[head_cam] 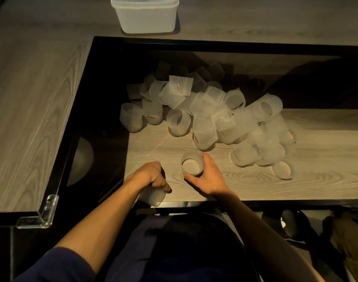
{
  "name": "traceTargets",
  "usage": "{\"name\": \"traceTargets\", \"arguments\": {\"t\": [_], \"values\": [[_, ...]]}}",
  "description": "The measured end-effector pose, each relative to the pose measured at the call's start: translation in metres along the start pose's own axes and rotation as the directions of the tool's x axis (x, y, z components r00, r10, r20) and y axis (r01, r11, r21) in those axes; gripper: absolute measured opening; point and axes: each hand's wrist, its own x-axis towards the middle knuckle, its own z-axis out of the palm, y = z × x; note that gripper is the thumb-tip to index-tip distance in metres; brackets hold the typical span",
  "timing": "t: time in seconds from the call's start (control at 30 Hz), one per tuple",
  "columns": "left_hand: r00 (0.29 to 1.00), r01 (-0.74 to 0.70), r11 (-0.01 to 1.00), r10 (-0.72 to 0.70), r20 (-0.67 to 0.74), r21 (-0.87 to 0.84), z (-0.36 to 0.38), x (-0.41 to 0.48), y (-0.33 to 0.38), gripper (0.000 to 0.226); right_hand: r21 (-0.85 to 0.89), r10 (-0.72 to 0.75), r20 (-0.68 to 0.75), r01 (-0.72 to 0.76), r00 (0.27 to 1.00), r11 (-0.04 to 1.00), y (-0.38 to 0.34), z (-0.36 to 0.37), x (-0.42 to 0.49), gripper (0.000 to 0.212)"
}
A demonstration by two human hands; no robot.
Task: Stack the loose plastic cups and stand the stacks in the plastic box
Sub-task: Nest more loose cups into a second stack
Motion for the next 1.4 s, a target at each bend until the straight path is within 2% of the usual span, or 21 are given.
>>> {"name": "traceTargets", "arguments": {"t": [0.07,0.17,0.27,0.37,0.47,0.53,0.67,0.77,0.87,1.03,1.2,1.4], "values": [[0.996,-0.024,0.985,0.009,-0.084,-0.169,-0.007,0.003,0.0,0.057,0.002,0.004,0.003,-0.004,1.0,1.0,0.001,0.001,0.0,0.076],[0.949,-0.199,0.877,0.061,-0.308,-0.437,-0.023,-0.001,0.008,0.035,0.004,0.01,0.009,-0.01,1.0,1.0,0.0,0.001,0.001,0.075],[0.834,-0.414,0.791,0.131,-0.536,-0.451,-0.039,-0.011,0.023,0.051,-0.001,0.012,0.007,-0.012,1.0,1.0,0.0,0.001,0.001,0.075],[0.757,-0.528,0.752,0.207,-0.62,-0.394,-0.044,-0.019,0.039,0.072,-0.013,0.015,0.015,-0.015,1.0,1.0,0.002,0.003,0.004,0.075],[0.73,-0.613,0.716,0.351,-0.587,-0.335,-0.036,-0.024,0.05,0.067,-0.014,0.018,0.027,-0.017,0.999,1.0,0.004,0.003,0.005,0.079],[0.725,-0.643,0.686,0.404,-0.558,-0.34,-0.029,-0.029,0.054,0.061,-0.016,0.028,0.035,-0.028,0.999,0.999,0.005,0.004,0.005,0.079],[0.669,-0.714,0.645,0.513,-0.537,-0.273,-0.018,-0.032,0.058,0.061,0.001,0.036,0.046,-0.036,0.998,0.999,0.006,0.004,0.008,0.078],[0.608,-0.761,0.631,0.615,-0.503,-0.149,-0.013,-0.031,0.058,0.062,0.0,0.035,0.058,-0.035,0.998,0.999,0.004,0.003,0.009,0.078],[0.554,-0.774,0.633,0.685,-0.472,0.009,-0.012,-0.031,0.055,0.059,-0.066,0.066,0.085,-0.061,0.994,0.996,0.014,0.012,0.018,0.067],[0.519,-0.765,0.609,0.775,-0.36,0.208,-0.002,-0.03,0.055,0.048,-0.147,0.071,0.09,-0.057,0.993,0.987,0.026,0.021,0.025,0.044],[0.491,-0.771,0.587,0.795,-0.356,0.249,0.003,-0.02,0.057,0.03,-0.084,0.093,0.081,-0.086,0.992,0.993,0.018,0.015,0.019,0.055],[0.444,-0.794,0.537,0.832,-0.334,0.284,0.003,-0.015,0.058,0.027,-0.067,0.095,0.086,-0.09,0.992,0.994,0.012,0.01,0.017,0.052]]}}
